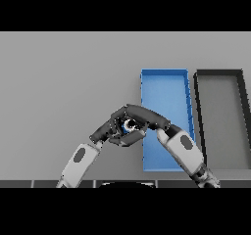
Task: Pick up the blue pipe and place it into the blue bin.
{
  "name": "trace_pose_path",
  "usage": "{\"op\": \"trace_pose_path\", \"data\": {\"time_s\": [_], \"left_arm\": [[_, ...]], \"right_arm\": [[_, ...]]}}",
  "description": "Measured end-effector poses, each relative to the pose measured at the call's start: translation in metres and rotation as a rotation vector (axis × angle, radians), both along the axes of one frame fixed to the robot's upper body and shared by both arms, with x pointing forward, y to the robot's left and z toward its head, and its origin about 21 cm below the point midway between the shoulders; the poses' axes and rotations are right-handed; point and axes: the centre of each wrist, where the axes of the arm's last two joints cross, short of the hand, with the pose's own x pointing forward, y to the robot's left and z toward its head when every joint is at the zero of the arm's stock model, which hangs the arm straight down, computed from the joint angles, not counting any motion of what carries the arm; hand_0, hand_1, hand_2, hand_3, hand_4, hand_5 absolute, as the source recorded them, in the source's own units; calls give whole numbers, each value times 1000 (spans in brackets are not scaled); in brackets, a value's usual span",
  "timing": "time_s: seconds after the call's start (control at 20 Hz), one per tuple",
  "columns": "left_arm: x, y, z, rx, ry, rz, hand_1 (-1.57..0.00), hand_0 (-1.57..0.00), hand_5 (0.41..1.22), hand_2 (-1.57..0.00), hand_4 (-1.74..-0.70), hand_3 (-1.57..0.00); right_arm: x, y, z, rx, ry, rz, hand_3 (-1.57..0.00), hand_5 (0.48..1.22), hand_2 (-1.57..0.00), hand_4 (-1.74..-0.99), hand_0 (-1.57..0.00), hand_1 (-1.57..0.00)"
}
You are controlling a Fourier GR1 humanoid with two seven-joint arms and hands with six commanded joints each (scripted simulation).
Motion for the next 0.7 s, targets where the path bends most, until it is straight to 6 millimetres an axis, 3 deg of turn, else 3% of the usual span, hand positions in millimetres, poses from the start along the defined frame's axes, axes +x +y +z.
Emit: {"op": "trace_pose_path", "data": {"time_s": [0.1,0.25,0.4,0.65,0.7], "left_arm": [[0,0,1,-66,13,-15,-1571,-1571,1221,-1571,-1699,-1502],[4,2,2,-67,19,-27,-1571,-1571,1221,-1571,-1718,-1441],[1,2,2,-77,12,-28,-1571,-1571,1221,-1571,-1728,-1433],[2,4,3,-65,-34,9,-1571,-1571,1221,-1571,-1724,-1454],[0,4,3,-52,-61,29,-1342,-1462,1221,-1293,-1599,-1166]], "right_arm": [[3,4,0,35,23,13,-1186,856,-1354,-1628,-1343,-1343],[-3,4,-8,49,8,17,-1357,1034,-1460,-1680,-1454,-1454],[-5,5,-6,46,-17,29,-1462,1125,-1514,-1710,-1511,-1511],[-8,8,-9,94,-16,-2,-1535,1190,-1552,-1731,-1551,-1551],[-8,6,-10,100,-27,-3,-1542,1196,-1556,-1733,-1555,-1555]]}}
